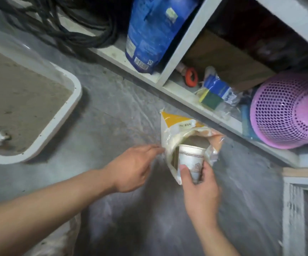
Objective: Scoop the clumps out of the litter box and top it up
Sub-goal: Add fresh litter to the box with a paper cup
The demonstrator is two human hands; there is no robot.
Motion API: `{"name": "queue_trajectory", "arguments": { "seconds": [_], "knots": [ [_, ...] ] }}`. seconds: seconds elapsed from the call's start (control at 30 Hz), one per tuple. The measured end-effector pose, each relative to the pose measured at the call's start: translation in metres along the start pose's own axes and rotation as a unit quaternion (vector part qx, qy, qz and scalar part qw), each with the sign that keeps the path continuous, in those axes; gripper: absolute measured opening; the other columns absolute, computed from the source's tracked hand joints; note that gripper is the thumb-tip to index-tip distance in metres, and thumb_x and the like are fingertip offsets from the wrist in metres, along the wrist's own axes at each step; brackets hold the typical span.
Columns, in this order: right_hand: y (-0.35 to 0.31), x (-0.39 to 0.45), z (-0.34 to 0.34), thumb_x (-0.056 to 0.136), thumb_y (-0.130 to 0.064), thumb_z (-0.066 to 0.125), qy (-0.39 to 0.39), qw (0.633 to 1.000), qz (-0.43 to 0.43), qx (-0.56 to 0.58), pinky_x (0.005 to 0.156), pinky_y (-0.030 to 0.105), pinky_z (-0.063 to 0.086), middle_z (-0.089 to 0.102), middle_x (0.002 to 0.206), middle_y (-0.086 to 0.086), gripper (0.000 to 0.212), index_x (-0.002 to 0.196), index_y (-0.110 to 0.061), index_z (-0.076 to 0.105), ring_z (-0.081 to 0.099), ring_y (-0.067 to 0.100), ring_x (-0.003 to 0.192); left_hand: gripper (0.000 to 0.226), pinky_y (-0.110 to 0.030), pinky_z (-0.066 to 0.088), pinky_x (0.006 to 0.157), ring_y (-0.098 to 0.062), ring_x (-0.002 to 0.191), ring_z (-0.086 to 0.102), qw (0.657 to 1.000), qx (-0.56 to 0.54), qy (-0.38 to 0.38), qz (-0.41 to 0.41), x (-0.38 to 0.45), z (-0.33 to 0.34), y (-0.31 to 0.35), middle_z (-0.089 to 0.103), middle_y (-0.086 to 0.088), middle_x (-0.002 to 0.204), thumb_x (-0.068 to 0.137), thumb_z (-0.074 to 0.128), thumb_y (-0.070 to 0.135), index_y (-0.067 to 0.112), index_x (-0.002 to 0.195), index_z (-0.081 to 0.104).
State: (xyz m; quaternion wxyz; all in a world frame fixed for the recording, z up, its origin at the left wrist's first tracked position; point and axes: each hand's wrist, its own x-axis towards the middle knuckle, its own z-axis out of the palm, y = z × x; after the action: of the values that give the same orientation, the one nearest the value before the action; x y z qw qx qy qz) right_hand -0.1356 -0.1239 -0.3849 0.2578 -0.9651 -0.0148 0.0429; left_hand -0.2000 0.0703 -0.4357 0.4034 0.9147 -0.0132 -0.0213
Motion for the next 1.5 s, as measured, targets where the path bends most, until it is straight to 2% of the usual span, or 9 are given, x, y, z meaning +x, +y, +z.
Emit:
{"name": "queue_trajectory", "arguments": {
  "seconds": [0.1, 0.23, 0.43, 0.57, 1.0, 1.13, 1.23, 1.37, 1.5],
  "knots": [
    [0.008, 0.017, -0.010, 0.078, -0.066, 0.052, -0.026, 0.993, 0.010, -0.112, 0.081, 0.043, 0.051, 0.072, 0.104, 0.010, 0.062, 0.119, -0.020, 0.062, 0.061, 0.037, 0.097, 0.067, -0.033, 0.039, 0.111, -0.031, 0.138, 0.047, 0.997, 0.008, -0.069, -0.014, 0.018, 0.011, 0.006, 0.027, -0.012, 0.163, 0.090, 0.045, 0.018, 0.019, 0.156, 0.031],
    [-0.007, 0.040, -0.013, 0.086, -0.062, 0.050, -0.082, 0.971, 0.021, -0.224, 0.069, 0.038, 0.044, 0.068, 0.098, 0.016, 0.055, 0.104, -0.013, 0.064, 0.062, 0.038, 0.093, 0.067, -0.025, 0.037, 0.106, -0.025, 0.141, 0.044, 0.989, 0.030, -0.135, -0.046, 0.045, 0.016, 0.018, 0.006, -0.012, 0.169, 0.096, 0.048, 0.018, 0.027, 0.158, 0.024],
    [-0.028, 0.071, 0.011, 0.091, -0.053, 0.050, -0.151, 0.946, 0.006, -0.287, 0.081, 0.038, 0.051, 0.065, 0.114, 0.014, 0.051, 0.113, -0.010, 0.066, 0.062, 0.036, 0.107, 0.059, -0.036, 0.048, 0.101, -0.033, 0.127, 0.058, 0.983, 0.027, -0.161, -0.088, 0.060, 0.025, 0.023, 0.002, -0.017, 0.168, 0.095, 0.044, 0.017, 0.025, 0.153, 0.035],
    [-0.033, 0.090, 0.026, 0.096, -0.042, 0.048, -0.181, 0.939, 0.007, -0.294, 0.085, 0.034, 0.049, 0.066, 0.118, 0.015, 0.042, 0.112, -0.008, 0.068, 0.062, 0.035, 0.110, 0.066, -0.042, 0.053, 0.094, -0.035, 0.111, 0.066, 0.982, 0.022, -0.170, -0.075, 0.059, 0.028, 0.015, 0.002, -0.012, 0.168, 0.085, 0.034, 0.028, 0.029, 0.152, 0.033],
    [-0.033, 0.102, 0.046, 0.097, -0.037, 0.048, -0.189, 0.935, 0.011, -0.299, 0.087, 0.036, 0.050, 0.067, 0.115, 0.019, 0.040, 0.108, -0.004, 0.068, 0.064, 0.036, 0.106, 0.071, -0.041, 0.047, 0.103, -0.039, 0.124, 0.059, 0.975, -0.007, -0.198, -0.098, 0.064, 0.027, 0.015, -0.016, -0.014, 0.168, 0.094, 0.042, 0.013, 0.026, 0.160, 0.016],
    [-0.032, 0.105, 0.047, 0.096, -0.038, 0.050, -0.189, 0.936, 0.015, -0.296, 0.086, 0.034, 0.049, 0.067, 0.116, 0.018, 0.041, 0.111, -0.004, 0.068, 0.063, 0.034, 0.107, 0.075, -0.038, 0.041, 0.111, -0.036, 0.140, 0.045, 0.977, -0.030, -0.200, -0.073, 0.063, 0.023, 0.011, -0.016, -0.014, 0.168, 0.095, 0.040, 0.008, 0.030, 0.161, 0.012],
    [-0.025, 0.103, 0.052, 0.094, -0.042, 0.052, -0.180, 0.941, 0.023, -0.287, 0.087, 0.033, 0.049, 0.066, 0.119, 0.017, 0.049, 0.119, -0.001, 0.063, 0.063, 0.033, 0.109, 0.072, -0.029, 0.030, 0.119, -0.026, 0.152, 0.028, 0.978, -0.060, -0.191, -0.066, 0.059, 0.019, 0.008, -0.012, -0.012, 0.169, 0.095, 0.039, 0.001, 0.026, 0.160, 0.021],
    [-0.016, 0.094, 0.056, 0.092, -0.042, 0.060, -0.159, 0.951, 0.058, -0.259, 0.087, 0.034, 0.049, 0.063, 0.123, 0.020, 0.066, 0.131, 0.008, 0.042, 0.062, 0.035, 0.112, 0.072, -0.031, 0.031, 0.119, -0.023, 0.153, 0.023, 0.979, -0.078, -0.178, -0.065, 0.052, 0.025, 0.001, -0.016, -0.006, 0.169, 0.095, 0.039, 0.001, 0.028, 0.160, 0.023],
    [-0.009, 0.085, 0.059, 0.090, -0.036, 0.064, -0.136, 0.967, 0.070, -0.203, 0.085, 0.039, 0.049, 0.063, 0.119, 0.023, 0.056, 0.128, -0.003, 0.037, 0.061, 0.039, 0.110, 0.073, -0.032, 0.031, 0.119, -0.024, 0.154, 0.019, 0.980, -0.078, -0.174, -0.062, 0.055, 0.031, -0.001, -0.014, -0.013, 0.168, 0.092, 0.038, 0.002, 0.023, 0.160, 0.022]
  ]
}}
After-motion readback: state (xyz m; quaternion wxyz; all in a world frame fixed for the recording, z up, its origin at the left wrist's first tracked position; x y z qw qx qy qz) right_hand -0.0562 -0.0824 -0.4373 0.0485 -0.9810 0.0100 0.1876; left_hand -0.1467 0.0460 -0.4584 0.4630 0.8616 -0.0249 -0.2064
